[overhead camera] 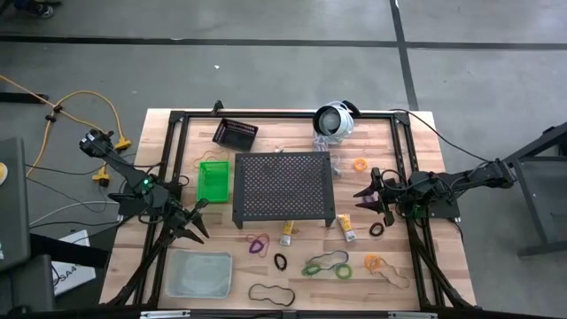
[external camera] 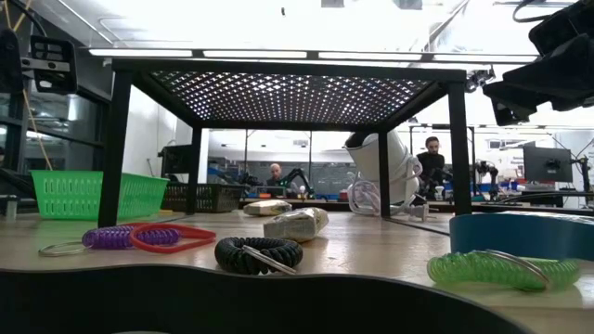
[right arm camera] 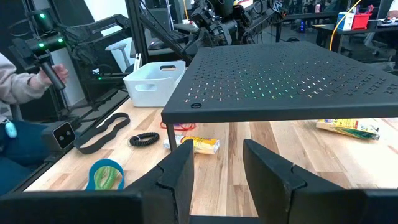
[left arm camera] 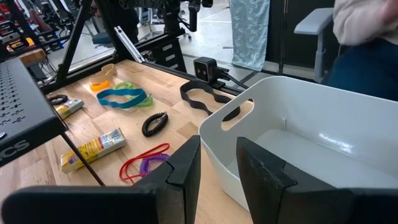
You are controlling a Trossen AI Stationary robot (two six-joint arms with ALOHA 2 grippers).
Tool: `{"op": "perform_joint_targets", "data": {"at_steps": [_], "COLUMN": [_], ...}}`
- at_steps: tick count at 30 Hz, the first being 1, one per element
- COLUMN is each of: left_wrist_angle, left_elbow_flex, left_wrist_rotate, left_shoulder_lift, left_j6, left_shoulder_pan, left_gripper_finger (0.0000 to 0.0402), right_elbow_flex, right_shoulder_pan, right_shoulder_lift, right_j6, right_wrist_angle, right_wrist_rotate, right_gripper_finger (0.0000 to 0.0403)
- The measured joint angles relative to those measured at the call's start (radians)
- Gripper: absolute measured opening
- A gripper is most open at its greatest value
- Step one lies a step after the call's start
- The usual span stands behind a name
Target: Pick & Place Office Desk Supplies
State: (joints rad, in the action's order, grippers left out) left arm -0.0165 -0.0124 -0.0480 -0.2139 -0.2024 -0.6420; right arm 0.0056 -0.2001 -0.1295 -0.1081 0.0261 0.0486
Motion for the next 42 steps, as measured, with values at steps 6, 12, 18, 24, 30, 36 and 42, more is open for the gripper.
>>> {"op": "perform_joint_targets", "data": {"at_steps": [6, 12, 18, 24, 30, 36, 42], "left_wrist_angle": [0.0, 0.0, 0.0, 0.0, 0.0, 0.0, -0.011], "left_elbow_flex": [0.0, 0.0, 0.0, 0.0, 0.0, 0.0, 0.0], "left_wrist_rotate": [0.0, 0.0, 0.0, 0.0, 0.0, 0.0, 0.0], "left_shoulder_lift": [0.0, 0.0, 0.0, 0.0, 0.0, 0.0, 0.0], "left_j6": [0.0, 0.0, 0.0, 0.0, 0.0, 0.0, 0.048], "left_shoulder_pan": [0.0, 0.0, 0.0, 0.0, 0.0, 0.0, 0.0], "left_gripper_finger": [0.0097, 0.0097, 0.0097, 0.0097, 0.0097, 0.0097, 0.0097], "right_elbow_flex": [0.0, 0.0, 0.0, 0.0, 0.0, 0.0, 0.0], "right_shoulder_pan": [0.0, 0.0, 0.0, 0.0, 0.0, 0.0, 0.0], "right_shoulder_lift": [0.0, 0.0, 0.0, 0.0, 0.0, 0.0, 0.0], "right_j6": [0.0, 0.0, 0.0, 0.0, 0.0, 0.0, 0.0], "right_wrist_angle": [0.0, 0.0, 0.0, 0.0, 0.0, 0.0, 0.0], "right_wrist_rotate": [0.0, 0.0, 0.0, 0.0, 0.0, 0.0, 0.0], "right_gripper_finger": [0.0126, 0.0126, 0.0126, 0.0126, 0.0126, 0.0126, 0.0126]}}
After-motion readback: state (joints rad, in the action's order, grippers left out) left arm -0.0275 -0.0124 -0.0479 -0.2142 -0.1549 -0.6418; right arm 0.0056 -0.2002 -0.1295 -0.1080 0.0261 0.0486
